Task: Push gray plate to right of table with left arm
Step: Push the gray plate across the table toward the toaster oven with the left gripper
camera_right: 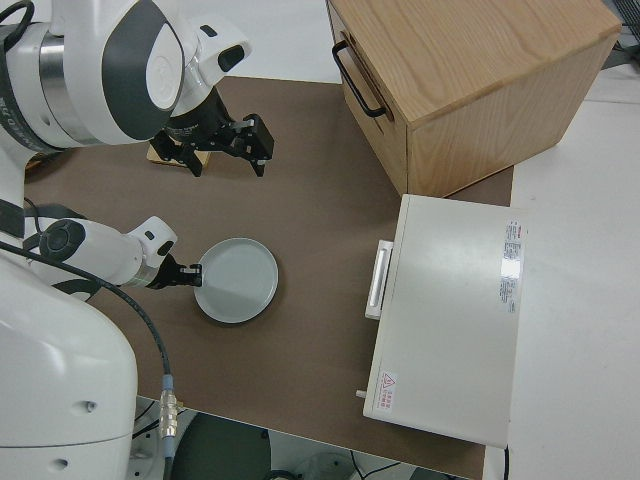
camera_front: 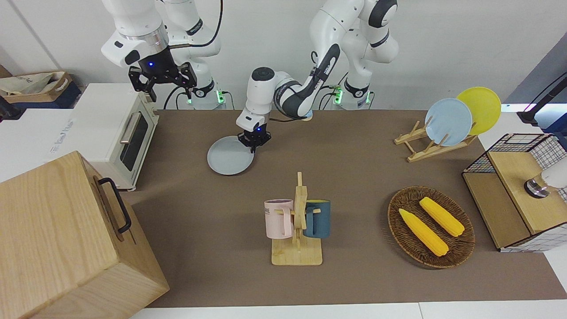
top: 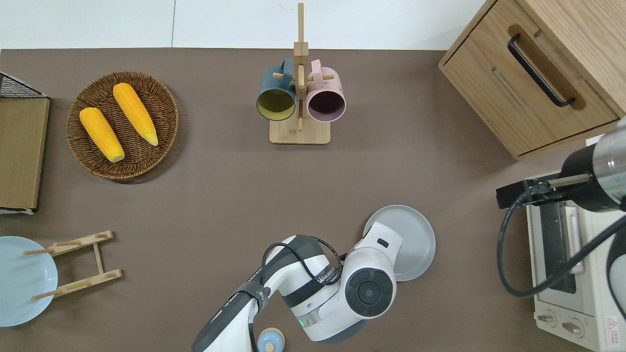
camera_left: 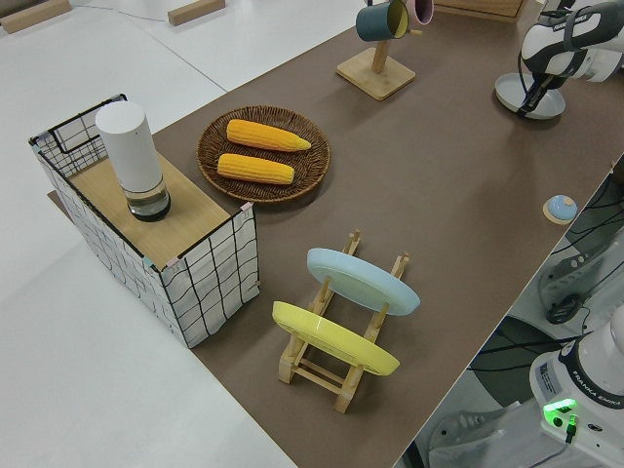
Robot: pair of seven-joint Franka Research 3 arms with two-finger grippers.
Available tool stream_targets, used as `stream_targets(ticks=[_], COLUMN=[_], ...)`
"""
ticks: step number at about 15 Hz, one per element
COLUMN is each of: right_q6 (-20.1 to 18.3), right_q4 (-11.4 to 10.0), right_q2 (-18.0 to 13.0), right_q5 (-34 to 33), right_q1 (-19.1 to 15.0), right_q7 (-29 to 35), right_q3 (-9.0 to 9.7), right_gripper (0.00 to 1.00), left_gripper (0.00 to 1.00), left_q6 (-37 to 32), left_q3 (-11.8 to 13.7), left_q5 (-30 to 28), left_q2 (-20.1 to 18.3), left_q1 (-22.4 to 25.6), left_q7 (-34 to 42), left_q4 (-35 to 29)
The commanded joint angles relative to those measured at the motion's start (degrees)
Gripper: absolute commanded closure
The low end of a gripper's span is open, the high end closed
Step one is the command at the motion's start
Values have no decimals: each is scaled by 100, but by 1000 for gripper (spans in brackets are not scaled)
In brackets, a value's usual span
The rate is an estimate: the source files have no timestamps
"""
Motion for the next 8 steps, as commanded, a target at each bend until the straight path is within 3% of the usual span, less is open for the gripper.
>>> stream_targets(ticks=[1,2,3,5,6,7,8], right_q6=[-69,-69,-69,-69,-69,-69,-69], right_q4=[-3,-3,5,5,5,5,-3], right_q2=[-43,-43,-43,-43,-43,-43,-43], right_q5=[46,46,46,46,46,46,46], right_q1=[-62,-62,-62,-62,-62,-62,-62], right_q7=[-15,-6,-15,-15,-15,-6,-15], right_q3=[23,32,32,32,23,32,32], right_gripper=[17,17,17,17,17,17,17], left_gripper=[1000,997,887,501,138,12,11], left_q6=[-215,-215,-215,-215,-224,-233,-355], left_q3=[83,83,100,127,127,127,179], left_q5=[241,250,250,241,258,258,258], left_q2=[253,244,244,218,183,139,69], left_q1=[-190,-190,-190,-182,-147,-94,-59], left_q7=[-290,-290,-299,-308,-299,-282,-247], left_q4=[364,364,364,364,364,364,364])
